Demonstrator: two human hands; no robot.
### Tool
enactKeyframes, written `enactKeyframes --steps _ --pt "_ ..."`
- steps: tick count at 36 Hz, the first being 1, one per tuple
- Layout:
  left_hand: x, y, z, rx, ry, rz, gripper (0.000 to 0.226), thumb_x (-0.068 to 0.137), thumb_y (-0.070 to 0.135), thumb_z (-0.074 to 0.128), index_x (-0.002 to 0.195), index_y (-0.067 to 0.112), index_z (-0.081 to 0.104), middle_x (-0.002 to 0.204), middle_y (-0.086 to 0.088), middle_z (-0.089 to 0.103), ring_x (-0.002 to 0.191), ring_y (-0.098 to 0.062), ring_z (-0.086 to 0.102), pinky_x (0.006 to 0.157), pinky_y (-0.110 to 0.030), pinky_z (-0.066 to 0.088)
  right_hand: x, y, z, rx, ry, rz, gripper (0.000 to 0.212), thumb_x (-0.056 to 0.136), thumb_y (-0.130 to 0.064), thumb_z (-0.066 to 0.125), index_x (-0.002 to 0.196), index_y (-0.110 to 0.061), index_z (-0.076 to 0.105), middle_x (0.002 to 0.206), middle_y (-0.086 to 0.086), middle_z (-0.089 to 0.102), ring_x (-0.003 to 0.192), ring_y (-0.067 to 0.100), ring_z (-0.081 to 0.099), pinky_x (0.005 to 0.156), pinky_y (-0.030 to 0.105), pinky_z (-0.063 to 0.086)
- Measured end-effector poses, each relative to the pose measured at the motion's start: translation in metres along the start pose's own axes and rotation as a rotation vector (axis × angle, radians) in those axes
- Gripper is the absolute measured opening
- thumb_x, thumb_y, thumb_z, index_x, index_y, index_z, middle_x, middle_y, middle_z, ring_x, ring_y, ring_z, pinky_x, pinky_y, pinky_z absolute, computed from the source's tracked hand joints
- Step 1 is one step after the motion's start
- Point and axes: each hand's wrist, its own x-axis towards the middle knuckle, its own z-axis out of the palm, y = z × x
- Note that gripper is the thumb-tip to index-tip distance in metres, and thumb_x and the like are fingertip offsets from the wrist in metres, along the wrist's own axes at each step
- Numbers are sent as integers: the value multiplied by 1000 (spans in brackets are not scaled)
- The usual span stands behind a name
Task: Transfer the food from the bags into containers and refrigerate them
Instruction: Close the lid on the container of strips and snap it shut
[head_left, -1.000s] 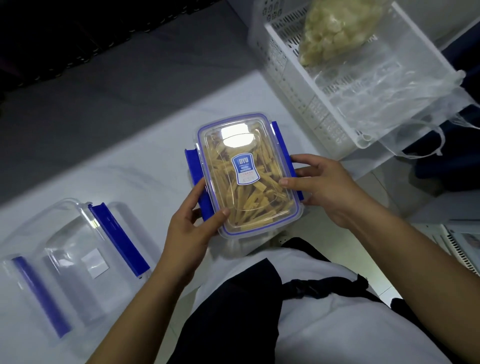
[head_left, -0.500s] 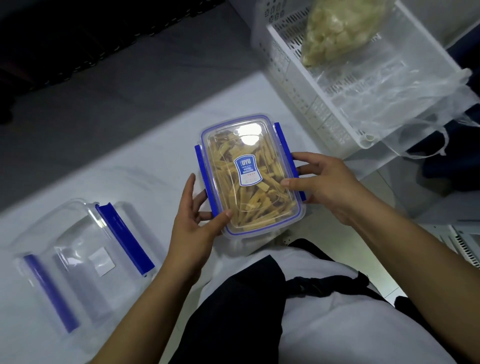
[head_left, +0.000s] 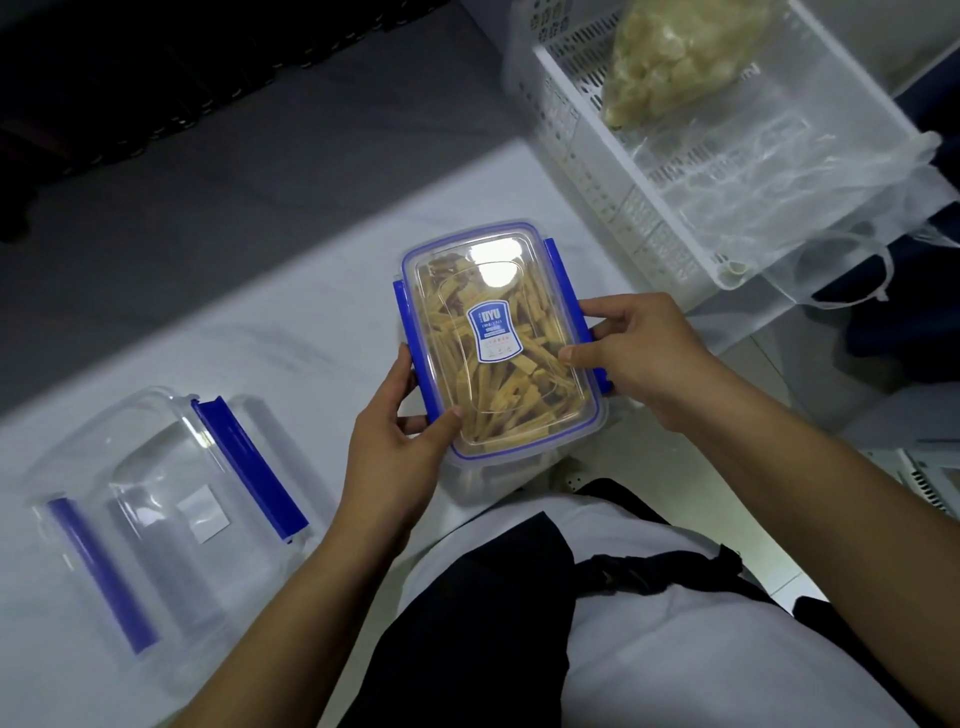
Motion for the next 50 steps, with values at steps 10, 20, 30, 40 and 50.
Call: enactKeyframes --steps 10,20,30,40,50 --pt "26 -3 -15 -123 26 -133 62 87 32 74 141 43 46 112 13 72 94 -7 74 60 -25 60 2 8 1 11 85 -191 62 80 -17 83 137 -25 59 123 -3 62 100 19 67 78 36 61" --pt "23 -16 -13 -283 -30 -136 46 102 11 56 141 33 48 108 -7 77 96 -27 76 68 -31 62 -22 -9 50 -886 108 -313 111 64 -85 54 153 -30 15 158 17 19 133 42 34 105 52 34" --pt "33 -12 5 -425 -173 -212 43 101 6 55 140 24 52 112 -11 75 99 -31 74 67 -35 61 14 -20 61 -973 114 -324 135 50 -87 61 153 -39 -11 163 20 -11 146 49 0 115 60 8" --pt "52 -4 9 -561 -150 -195 47 101 5 54 142 26 47 116 -14 74 104 -38 72 67 -45 63 -26 -36 -3 -674 233 -449 118 46 -83 60 149 -57 9 165 8 4 148 37 12 116 60 17" --pt "60 -4 29 -664 -106 -181 55 100 0 53 146 28 41 114 -15 74 105 -44 70 78 -53 62 -73 38 -39 -1003 191 -329 111 45 -83 57 146 -65 17 160 8 12 141 32 19 113 55 19"
